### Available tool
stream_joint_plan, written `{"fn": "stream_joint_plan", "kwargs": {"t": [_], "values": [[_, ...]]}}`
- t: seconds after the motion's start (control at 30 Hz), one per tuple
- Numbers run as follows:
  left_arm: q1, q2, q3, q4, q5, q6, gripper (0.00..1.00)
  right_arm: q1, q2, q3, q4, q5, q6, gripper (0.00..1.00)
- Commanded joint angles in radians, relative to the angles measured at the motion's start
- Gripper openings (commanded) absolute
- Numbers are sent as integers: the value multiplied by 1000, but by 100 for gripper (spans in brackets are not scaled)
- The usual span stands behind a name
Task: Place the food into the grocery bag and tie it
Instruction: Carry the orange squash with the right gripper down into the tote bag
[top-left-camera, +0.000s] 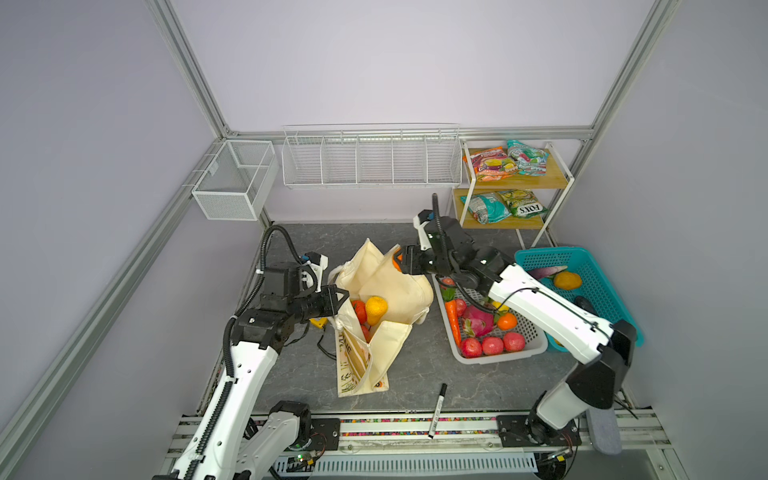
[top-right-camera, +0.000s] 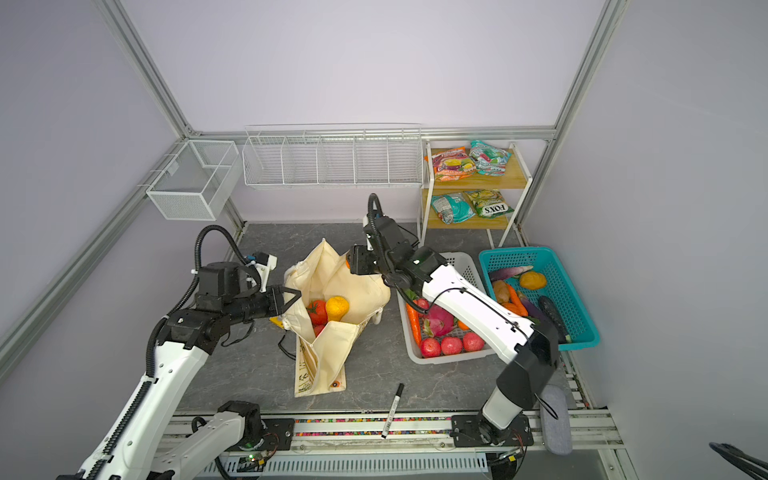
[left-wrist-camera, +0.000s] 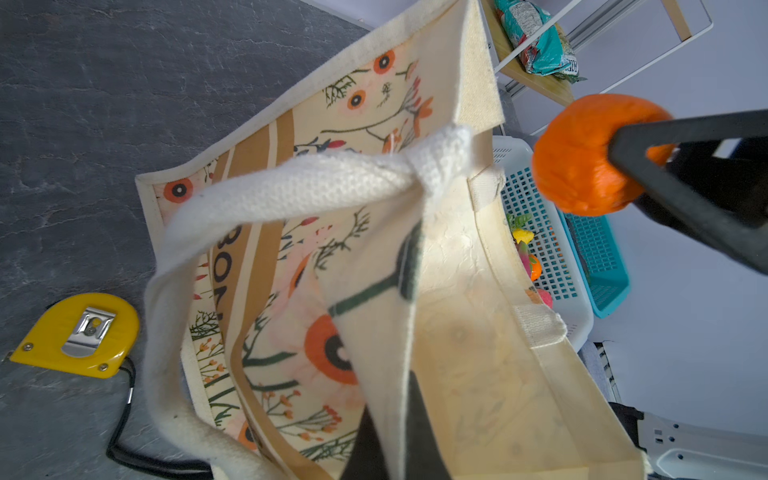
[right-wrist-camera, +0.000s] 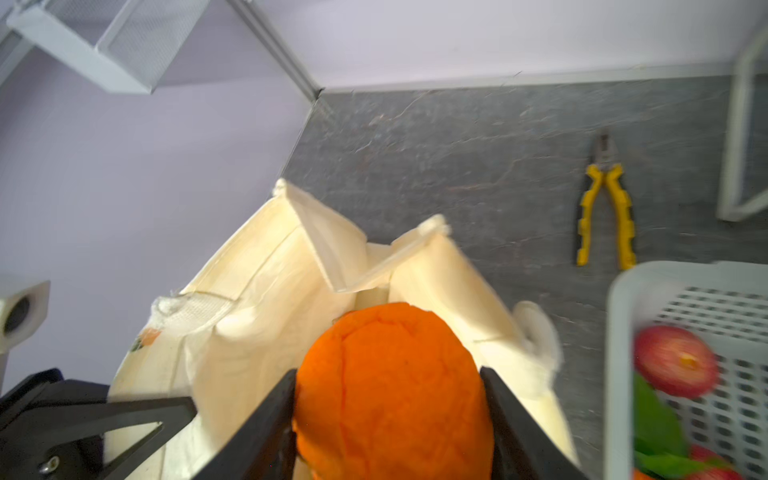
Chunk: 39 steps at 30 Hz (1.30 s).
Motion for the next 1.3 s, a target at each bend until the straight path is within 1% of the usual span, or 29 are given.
{"fn": "stream_joint_plan", "kwargs": {"t": [0.0,0.1,0.23,0.53,0.67,0.9,1.27], "values": [[5,-8,30,10,33,10,0,33,63,54,28,-112,-30,57],[5,-6,28,22,38,1,0,60,122,70,39,-146,-29,56],[5,-1,27,38,47,-7,0,77,172,48,53,-175,-31,57],[5,2,27,77,79,-35,0,102,204,-39,120,-289,-35,57],[5,2,25,88,87,-42,0,102,204,-75,142,-295,-46,57],[5,3,14,102,88,-49,0,106,246,-70,127,-314,-49,57],[5,2,-3,108,81,-38,0,129,312,-52,100,-297,-62,58]]}}
